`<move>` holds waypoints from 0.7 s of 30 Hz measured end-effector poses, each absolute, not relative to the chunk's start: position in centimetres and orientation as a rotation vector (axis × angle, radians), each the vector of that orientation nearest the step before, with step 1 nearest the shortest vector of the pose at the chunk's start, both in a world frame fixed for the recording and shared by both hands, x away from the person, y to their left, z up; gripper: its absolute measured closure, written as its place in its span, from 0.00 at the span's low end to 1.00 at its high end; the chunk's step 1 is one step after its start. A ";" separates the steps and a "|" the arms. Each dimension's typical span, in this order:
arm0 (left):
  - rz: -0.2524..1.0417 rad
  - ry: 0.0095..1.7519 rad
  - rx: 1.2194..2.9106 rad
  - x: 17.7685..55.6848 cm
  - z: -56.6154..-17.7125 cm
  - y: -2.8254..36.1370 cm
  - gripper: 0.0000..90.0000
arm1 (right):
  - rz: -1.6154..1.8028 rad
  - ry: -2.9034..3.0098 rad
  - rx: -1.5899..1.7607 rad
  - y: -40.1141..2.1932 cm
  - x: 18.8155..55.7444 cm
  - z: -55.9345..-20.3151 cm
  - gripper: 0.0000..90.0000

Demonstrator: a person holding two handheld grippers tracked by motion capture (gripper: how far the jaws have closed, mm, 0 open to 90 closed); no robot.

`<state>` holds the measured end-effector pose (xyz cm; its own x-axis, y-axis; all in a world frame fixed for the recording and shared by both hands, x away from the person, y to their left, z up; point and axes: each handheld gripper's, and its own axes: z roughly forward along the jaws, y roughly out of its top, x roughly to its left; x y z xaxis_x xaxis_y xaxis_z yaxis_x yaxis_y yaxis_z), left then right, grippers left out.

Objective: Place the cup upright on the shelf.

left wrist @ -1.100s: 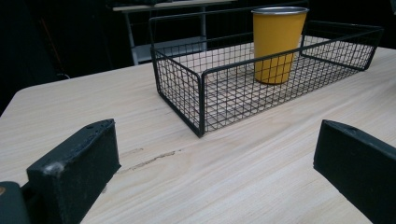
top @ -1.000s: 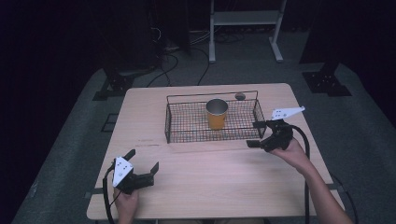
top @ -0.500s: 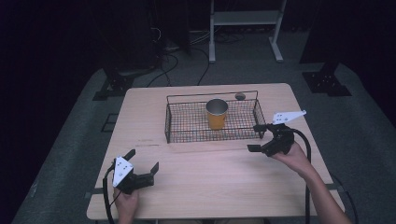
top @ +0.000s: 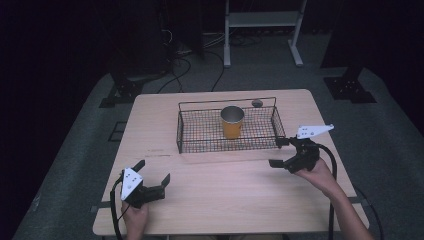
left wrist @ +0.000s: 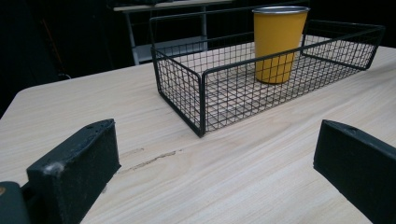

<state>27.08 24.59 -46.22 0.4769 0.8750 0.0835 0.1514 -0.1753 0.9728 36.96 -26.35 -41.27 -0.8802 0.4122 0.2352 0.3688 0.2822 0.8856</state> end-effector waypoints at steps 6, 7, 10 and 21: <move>0.832 0.900 1.639 27.1 -46.2 24.6 0.00 | 1.715 2.469 0.771 -26.7 36.2 -41.8 0.00; 0.832 0.900 1.637 27.1 -46.2 24.6 0.00 | 1.716 2.472 0.772 -26.8 36.1 -41.9 0.00; 0.833 0.902 1.637 27.1 -46.2 24.6 0.00 | 1.720 2.464 0.780 -26.9 35.7 -42.2 0.00; 0.836 0.907 1.635 27.1 -46.2 24.6 0.00 | 1.727 2.449 0.803 -26.9 34.2 -44.0 0.00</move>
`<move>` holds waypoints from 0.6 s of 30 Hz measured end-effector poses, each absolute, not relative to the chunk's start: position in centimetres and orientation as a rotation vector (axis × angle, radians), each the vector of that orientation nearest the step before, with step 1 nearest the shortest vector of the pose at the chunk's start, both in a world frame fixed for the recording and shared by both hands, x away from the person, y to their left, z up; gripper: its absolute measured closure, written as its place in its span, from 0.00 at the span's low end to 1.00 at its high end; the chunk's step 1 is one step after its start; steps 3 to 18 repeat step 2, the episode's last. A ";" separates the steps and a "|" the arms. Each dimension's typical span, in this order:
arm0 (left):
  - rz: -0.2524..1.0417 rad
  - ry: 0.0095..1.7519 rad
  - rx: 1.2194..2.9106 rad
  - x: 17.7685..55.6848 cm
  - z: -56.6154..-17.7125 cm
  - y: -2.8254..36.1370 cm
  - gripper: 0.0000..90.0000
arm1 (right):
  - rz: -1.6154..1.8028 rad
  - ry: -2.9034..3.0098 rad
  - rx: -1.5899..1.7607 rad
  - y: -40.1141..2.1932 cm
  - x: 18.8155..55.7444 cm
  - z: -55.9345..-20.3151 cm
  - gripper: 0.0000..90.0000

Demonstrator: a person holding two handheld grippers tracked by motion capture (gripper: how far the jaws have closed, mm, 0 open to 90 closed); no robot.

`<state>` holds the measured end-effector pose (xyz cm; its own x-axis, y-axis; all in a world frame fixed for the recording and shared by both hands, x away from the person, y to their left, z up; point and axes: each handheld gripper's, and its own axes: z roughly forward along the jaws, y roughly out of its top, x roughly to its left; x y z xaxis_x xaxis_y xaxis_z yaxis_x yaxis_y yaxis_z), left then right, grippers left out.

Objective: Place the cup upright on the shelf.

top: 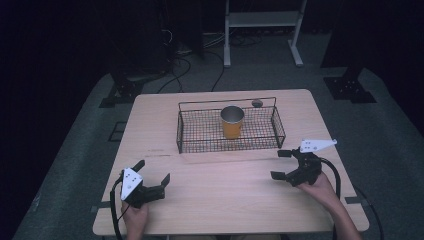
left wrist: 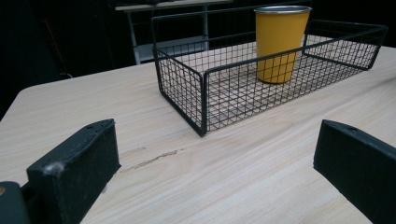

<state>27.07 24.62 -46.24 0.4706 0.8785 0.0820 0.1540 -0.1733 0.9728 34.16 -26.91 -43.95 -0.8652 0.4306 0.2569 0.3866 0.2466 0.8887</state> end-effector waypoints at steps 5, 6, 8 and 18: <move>0.835 0.907 1.635 27.1 -46.2 24.7 0.00 | 1.745 2.427 0.810 -27.1 33.5 -44.2 0.00; 0.835 0.907 1.635 27.1 -46.2 24.7 0.00 | 1.745 2.427 0.810 -27.1 33.5 -44.2 0.00; 0.835 0.907 1.635 27.1 -46.2 24.7 0.00 | 1.745 2.427 0.810 -27.1 33.5 -44.2 0.00; 0.835 0.907 1.635 27.1 -46.2 24.7 0.00 | 1.745 2.427 0.810 -27.1 33.5 -44.2 0.00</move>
